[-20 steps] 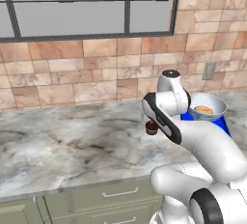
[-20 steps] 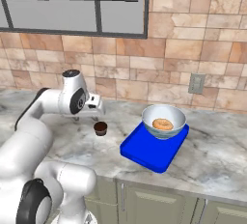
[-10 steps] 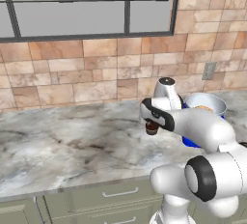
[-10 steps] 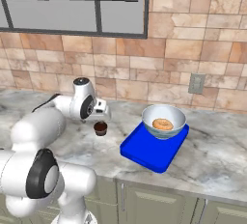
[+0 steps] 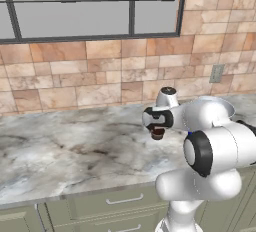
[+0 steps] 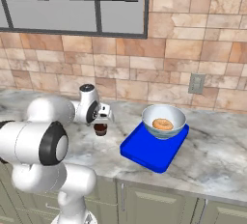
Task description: Place the bowl with donut and the cupcake onto the tray.
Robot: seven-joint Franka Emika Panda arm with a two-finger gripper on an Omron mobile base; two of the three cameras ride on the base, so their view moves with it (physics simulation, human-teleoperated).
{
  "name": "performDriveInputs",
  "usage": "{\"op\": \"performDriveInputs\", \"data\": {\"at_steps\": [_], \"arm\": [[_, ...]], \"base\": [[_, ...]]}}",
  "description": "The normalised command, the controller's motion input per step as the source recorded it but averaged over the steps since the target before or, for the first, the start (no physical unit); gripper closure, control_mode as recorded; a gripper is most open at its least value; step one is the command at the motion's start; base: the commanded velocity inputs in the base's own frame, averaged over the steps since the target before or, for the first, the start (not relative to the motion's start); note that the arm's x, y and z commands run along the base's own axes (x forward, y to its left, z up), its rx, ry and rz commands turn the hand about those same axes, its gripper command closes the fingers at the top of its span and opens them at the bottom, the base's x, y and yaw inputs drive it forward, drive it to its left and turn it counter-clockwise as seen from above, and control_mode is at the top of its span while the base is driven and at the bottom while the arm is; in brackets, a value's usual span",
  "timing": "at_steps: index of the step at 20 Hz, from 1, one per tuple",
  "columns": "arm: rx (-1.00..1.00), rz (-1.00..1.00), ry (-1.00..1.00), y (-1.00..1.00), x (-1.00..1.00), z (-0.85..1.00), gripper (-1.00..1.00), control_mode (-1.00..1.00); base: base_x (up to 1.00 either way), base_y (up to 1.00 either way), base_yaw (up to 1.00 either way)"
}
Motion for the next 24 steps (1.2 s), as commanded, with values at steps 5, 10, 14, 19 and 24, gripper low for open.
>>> {"op": "performDriveInputs", "data": {"at_steps": [5, 10, 14, 19, 24], "arm": [[0.00, 0.00, -0.01, 0.00, 0.11, -0.20, -1.00, -1.00], [0.00, 0.00, -0.02, -0.01, 0.10, -0.19, -1.00, -1.00], [0.00, 0.01, -0.06, -0.10, 0.17, -0.23, -1.00, -1.00], [0.00, 0.01, -0.04, -0.11, 0.12, -0.27, -1.00, -1.00], [-0.02, 0.00, -0.02, 0.00, 0.00, -0.21, 1.00, -1.00]], "base": [[0.00, 0.00, 0.00], [0.00, 0.00, 0.00], [0.00, 0.00, 0.00], [0.00, 0.00, 0.00], [0.00, 0.00, 0.00]]}}
